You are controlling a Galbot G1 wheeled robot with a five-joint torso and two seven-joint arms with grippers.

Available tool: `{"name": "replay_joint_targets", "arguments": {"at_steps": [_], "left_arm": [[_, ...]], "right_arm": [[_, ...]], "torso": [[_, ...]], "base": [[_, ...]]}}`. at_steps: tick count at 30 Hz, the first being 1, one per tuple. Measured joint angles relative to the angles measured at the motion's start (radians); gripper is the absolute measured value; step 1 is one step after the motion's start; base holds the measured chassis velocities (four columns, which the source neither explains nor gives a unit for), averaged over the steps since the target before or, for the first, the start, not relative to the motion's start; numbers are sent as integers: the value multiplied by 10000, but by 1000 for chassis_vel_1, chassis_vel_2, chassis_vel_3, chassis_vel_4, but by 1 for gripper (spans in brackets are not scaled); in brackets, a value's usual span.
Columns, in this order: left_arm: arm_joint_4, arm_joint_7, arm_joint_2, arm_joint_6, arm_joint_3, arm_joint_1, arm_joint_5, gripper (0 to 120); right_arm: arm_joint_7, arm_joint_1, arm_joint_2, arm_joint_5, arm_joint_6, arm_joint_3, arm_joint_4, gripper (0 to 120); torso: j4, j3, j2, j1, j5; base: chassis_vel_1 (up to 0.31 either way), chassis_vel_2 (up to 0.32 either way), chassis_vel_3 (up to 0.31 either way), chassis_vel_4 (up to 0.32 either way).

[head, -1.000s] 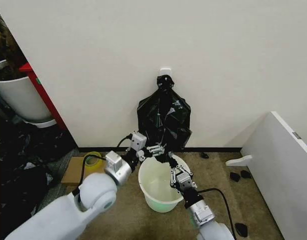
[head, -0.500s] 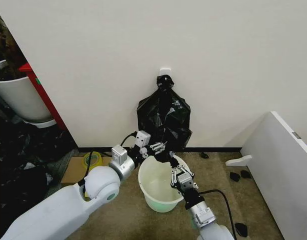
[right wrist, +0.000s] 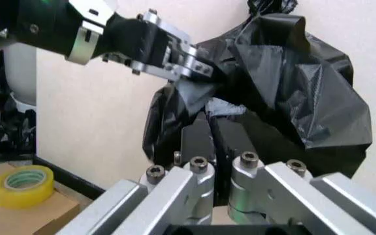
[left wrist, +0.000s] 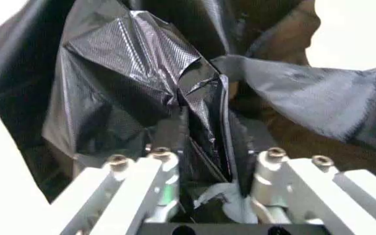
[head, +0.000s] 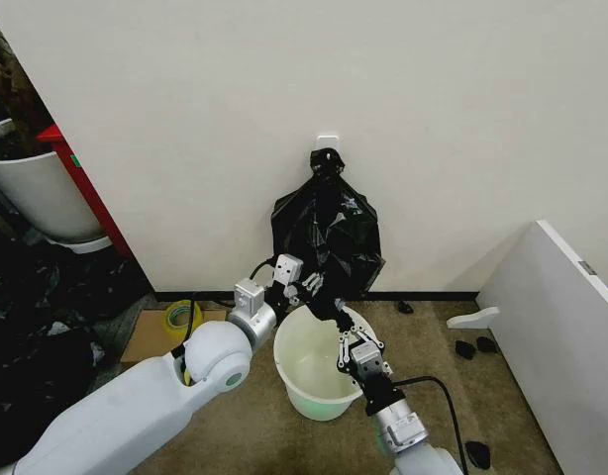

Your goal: Place the garbage bag over the trash bin.

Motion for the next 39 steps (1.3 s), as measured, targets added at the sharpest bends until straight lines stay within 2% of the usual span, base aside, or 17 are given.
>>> {"name": "replay_joint_targets", "arguments": {"at_steps": [1,4,6,15,19,21,23,24,27,28,30,32,37,38,39], "left_arm": [[0,0,0,0,0,0,0,18],[2,-68,-25,-29,-166,133,-3,4],[13,-104,-44,-59,-285,229,-3,0],[-8,-121,-198,-573,-1026,818,67,0],[-170,-97,-348,-838,-1462,1150,81,0],[-182,-97,-361,-860,-1514,1190,88,0],[-210,-86,-398,-905,-1650,1330,128,0],[-210,-86,-398,-905,-1650,1330,128,0],[-248,-66,-436,-932,-1748,1481,201,0],[-250,-64,-445,-938,-1764,1520,238,0],[-250,-64,-450,-945,-1772,1535,260,0],[-251,-62,-474,-965,-1784,1553,306,0],[-283,-51,-507,-965,-1745,1548,319,0],[-283,-46,-531,-966,-1737,1556,339,0],[-236,-39,-596,-964,-1676,1561,395,0]], "right_arm": [[0,0,0,0,0,0,0,0],[15,21,-22,43,0,13,-17,0],[30,27,-29,89,-2,10,-22,0],[105,-179,-160,540,-330,11,253,3],[214,-761,-653,3043,-1746,-160,1425,23],[243,-829,-738,3385,-1975,-138,1658,26],[300,-986,-986,4211,-2769,108,2333,38],[300,-986,-986,4211,-2769,108,2333,38],[311,-974,-1230,4679,-3592,506,2878,51],[350,-920,-1363,4704,-4140,751,3082,56],[389,-887,-1440,4709,-4440,883,3175,57],[616,-654,-1775,4911,-5230,1350,3365,71],[700,-127,-1984,5237,-5254,1392,3323,83],[679,97,-2032,5292,-5196,1301,3233,88],[379,717,-2161,5262,-4995,981,2851,97]], "torso": [[0,0,0,0,0],[0,0,0,0,0],[1,0,0,0,1],[1,0,0,0,0],[1,-2,0,-1,1],[0,-2,0,0,1],[0,-2,0,0,0],[0,-2,0,0,0],[0,-2,0,-1,1],[0,-2,0,0,2],[1,-1,0,0,1],[-1,-1,0,0,1],[-1,0,0,-1,1],[1,0,0,-1,1],[1,0,0,0,2]], "base": [[0,0,0,0],[0,0,0,0],[0,0,0,0],[0,0,0,0],[0,0,0,0],[0,0,0,0],[0,0,0,0],[0,0,0,0],[0,0,0,0],[0,0,0,0],[0,0,0,0],[0,0,0,0],[0,0,0,0],[0,0,0,0],[0,0,0,0]]}}
